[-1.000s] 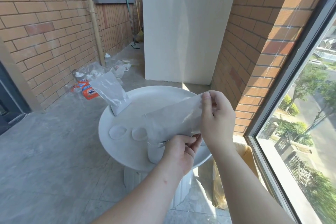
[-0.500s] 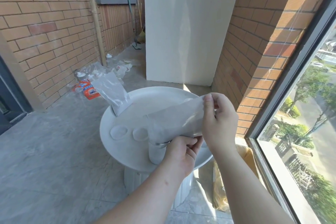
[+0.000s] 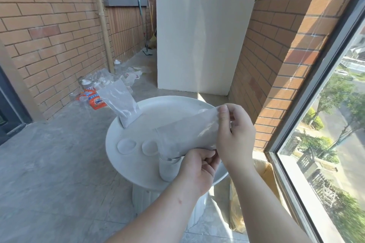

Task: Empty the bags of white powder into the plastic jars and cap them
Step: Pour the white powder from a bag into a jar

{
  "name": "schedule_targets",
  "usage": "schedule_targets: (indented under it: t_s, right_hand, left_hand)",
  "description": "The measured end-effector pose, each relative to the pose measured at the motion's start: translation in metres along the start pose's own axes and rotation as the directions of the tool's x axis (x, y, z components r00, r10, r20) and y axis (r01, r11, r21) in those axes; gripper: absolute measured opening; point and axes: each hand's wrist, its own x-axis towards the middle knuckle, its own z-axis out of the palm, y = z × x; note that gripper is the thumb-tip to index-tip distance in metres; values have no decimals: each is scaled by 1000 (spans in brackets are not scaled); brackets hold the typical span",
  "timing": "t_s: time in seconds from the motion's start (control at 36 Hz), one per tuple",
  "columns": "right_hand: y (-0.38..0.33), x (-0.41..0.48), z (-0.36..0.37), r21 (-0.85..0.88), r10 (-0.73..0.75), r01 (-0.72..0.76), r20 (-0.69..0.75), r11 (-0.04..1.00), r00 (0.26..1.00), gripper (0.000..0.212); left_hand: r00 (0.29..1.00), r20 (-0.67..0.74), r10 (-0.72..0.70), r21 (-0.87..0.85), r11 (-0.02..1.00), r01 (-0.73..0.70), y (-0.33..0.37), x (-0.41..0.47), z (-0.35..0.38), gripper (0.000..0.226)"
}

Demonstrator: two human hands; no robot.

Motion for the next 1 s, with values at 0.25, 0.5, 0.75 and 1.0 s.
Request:
schedule_targets:
  t_s: [0.25, 0.5, 0.75, 1.0]
  right_hand:
    - [4, 4, -11, 18, 52, -54, 90, 998, 995, 19]
    - [13, 2, -30, -2, 1, -1, 170, 1000, 985, 14]
    - [21, 5, -39, -33, -26, 33, 187, 999, 982, 9]
    - [4, 10, -28, 51, -50, 43, 167, 998, 985, 8]
  left_hand:
    - [998, 55, -15, 24, 1000, 14, -7, 4, 3, 40]
    - [995, 101, 12, 64, 998, -19, -7, 5, 3, 39]
    - [994, 108, 29, 80, 996, -37, -7, 4, 5, 37]
    - [996, 90, 2, 72, 997, -9, -6, 0, 6, 36]
